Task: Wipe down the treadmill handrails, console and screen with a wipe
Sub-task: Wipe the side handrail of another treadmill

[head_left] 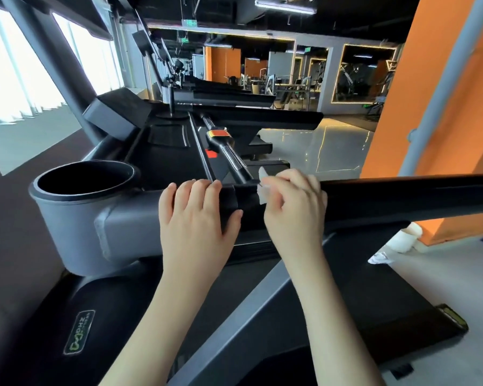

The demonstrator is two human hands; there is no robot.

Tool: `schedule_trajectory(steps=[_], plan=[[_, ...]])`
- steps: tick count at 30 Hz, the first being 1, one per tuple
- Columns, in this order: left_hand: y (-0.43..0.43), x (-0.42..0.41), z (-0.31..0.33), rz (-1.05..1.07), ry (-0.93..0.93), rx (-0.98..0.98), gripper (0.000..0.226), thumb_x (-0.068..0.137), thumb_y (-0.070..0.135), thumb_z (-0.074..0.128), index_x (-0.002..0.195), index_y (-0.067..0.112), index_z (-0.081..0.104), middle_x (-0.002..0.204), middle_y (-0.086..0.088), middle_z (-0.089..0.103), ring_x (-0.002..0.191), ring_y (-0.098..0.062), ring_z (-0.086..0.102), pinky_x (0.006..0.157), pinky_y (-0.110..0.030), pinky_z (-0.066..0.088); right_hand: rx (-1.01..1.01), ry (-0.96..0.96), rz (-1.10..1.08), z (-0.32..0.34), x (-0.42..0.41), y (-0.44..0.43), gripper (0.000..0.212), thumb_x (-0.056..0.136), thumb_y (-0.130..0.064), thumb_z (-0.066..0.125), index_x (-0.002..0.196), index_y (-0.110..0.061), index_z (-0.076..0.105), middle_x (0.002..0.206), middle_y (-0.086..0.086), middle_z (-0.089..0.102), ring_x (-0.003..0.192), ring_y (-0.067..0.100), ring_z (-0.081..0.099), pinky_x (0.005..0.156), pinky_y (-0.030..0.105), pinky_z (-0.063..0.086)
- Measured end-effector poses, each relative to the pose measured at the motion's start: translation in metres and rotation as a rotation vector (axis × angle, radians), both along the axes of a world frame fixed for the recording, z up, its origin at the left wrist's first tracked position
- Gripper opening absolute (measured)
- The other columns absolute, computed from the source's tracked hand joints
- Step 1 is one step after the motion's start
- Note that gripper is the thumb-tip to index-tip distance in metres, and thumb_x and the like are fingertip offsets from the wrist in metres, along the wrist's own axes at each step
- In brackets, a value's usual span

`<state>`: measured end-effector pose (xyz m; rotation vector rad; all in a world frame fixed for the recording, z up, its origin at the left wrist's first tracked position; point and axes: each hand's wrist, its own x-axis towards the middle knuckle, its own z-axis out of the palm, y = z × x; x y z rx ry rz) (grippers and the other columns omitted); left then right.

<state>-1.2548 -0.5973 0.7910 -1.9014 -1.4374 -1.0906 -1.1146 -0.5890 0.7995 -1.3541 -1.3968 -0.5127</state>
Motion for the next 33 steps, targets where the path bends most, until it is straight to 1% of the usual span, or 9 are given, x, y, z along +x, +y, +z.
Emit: schedule_trajectory(steps=[3, 7, 10, 12, 16, 19, 24, 29, 33], plan=[[0.000, 0.001, 0.001, -0.018, 0.001, -0.028, 0.049, 0.086, 0.041, 0.048, 0.112, 0.002, 0.063, 0.109, -0.011, 0.065, 0.107, -0.033, 0.059, 0.106, -0.045, 0.029, -0.015, 0.076, -0.111, 0.003, 0.020, 0.003, 0.045, 0.083, -0.027, 0.032, 0.091, -0.018, 0.076, 0.088, -0.001, 0.065, 0.087, 0.028, 0.054, 0.073, 0.031, 0.026], [0.000, 0.002, 0.001, -0.016, 0.010, -0.032, 0.048, 0.086, 0.040, 0.049, 0.111, 0.001, 0.062, 0.106, -0.012, 0.064, 0.102, -0.033, 0.059, 0.103, -0.045, 0.030, 0.105, 0.163, -0.209, -0.033, 0.000, -0.014, 0.030, 0.083, -0.007, 0.053, 0.103, -0.017, 0.073, 0.101, -0.003, 0.067, 0.093, 0.019, 0.051, 0.074, 0.029, 0.030], [0.000, 0.000, 0.001, -0.019, 0.023, -0.027, 0.047, 0.087, 0.039, 0.050, 0.111, 0.001, 0.061, 0.105, -0.012, 0.064, 0.101, -0.034, 0.059, 0.102, -0.045, 0.032, 0.180, 0.169, -0.094, -0.049, -0.006, -0.016, 0.028, 0.082, 0.004, 0.062, 0.104, -0.008, 0.074, 0.106, 0.006, 0.065, 0.092, 0.024, 0.056, 0.075, 0.034, 0.045], [0.000, -0.001, 0.000, -0.019, 0.036, -0.021, 0.047, 0.087, 0.038, 0.049, 0.112, 0.000, 0.061, 0.105, -0.013, 0.063, 0.100, -0.034, 0.058, 0.101, -0.045, 0.033, 0.199, 0.268, -0.044, -0.047, 0.007, -0.012, 0.025, 0.083, 0.008, 0.062, 0.100, -0.006, 0.075, 0.105, 0.009, 0.060, 0.085, 0.027, 0.057, 0.070, 0.036, 0.049], [0.001, -0.001, -0.001, -0.012, 0.038, -0.007, 0.047, 0.088, 0.038, 0.049, 0.112, -0.001, 0.061, 0.105, -0.014, 0.063, 0.100, -0.035, 0.058, 0.101, -0.046, 0.033, 0.254, 0.444, -0.077, -0.054, 0.005, -0.011, 0.020, 0.083, 0.010, 0.063, 0.094, -0.002, 0.074, 0.093, 0.005, 0.054, 0.077, 0.030, 0.058, 0.067, 0.021, 0.043], [0.001, 0.000, -0.002, -0.010, 0.032, -0.009, 0.047, 0.088, 0.038, 0.048, 0.111, -0.001, 0.061, 0.105, -0.014, 0.063, 0.100, -0.035, 0.058, 0.101, -0.046, 0.033, 0.249, 0.411, 0.006, -0.068, -0.017, -0.016, 0.018, 0.082, 0.013, 0.064, 0.094, 0.003, 0.073, 0.090, 0.012, 0.058, 0.078, 0.024, 0.061, 0.073, 0.004, 0.040], [0.001, -0.001, -0.003, -0.005, 0.037, 0.000, 0.046, 0.087, 0.038, 0.049, 0.111, 0.000, 0.061, 0.106, -0.014, 0.063, 0.101, -0.035, 0.058, 0.102, -0.046, 0.032, 0.332, 0.450, -0.011, -0.071, -0.003, -0.010, 0.017, 0.081, 0.016, 0.065, 0.093, 0.007, 0.072, 0.089, 0.019, 0.058, 0.086, -0.004, 0.054, 0.078, 0.003, 0.041], [0.000, 0.003, -0.004, 0.015, 0.018, 0.006, 0.048, 0.088, 0.040, 0.048, 0.112, 0.000, 0.061, 0.106, -0.014, 0.062, 0.102, -0.034, 0.057, 0.104, -0.046, 0.031, 0.302, 0.471, 0.033, -0.091, -0.020, -0.012, 0.018, 0.084, 0.012, 0.062, 0.099, 0.007, 0.071, 0.091, 0.017, 0.057, 0.082, 0.017, 0.058, 0.078, 0.010, 0.044], [-0.001, 0.007, -0.005, 0.046, 0.001, -0.004, 0.051, 0.090, 0.043, 0.047, 0.113, -0.001, 0.060, 0.106, -0.014, 0.062, 0.104, -0.035, 0.057, 0.105, -0.047, 0.029, 0.344, 0.371, 0.095, -0.071, -0.006, -0.007, 0.018, 0.084, 0.012, 0.064, 0.098, 0.005, 0.072, 0.091, 0.017, 0.058, 0.082, 0.014, 0.058, 0.078, 0.008, 0.043]])
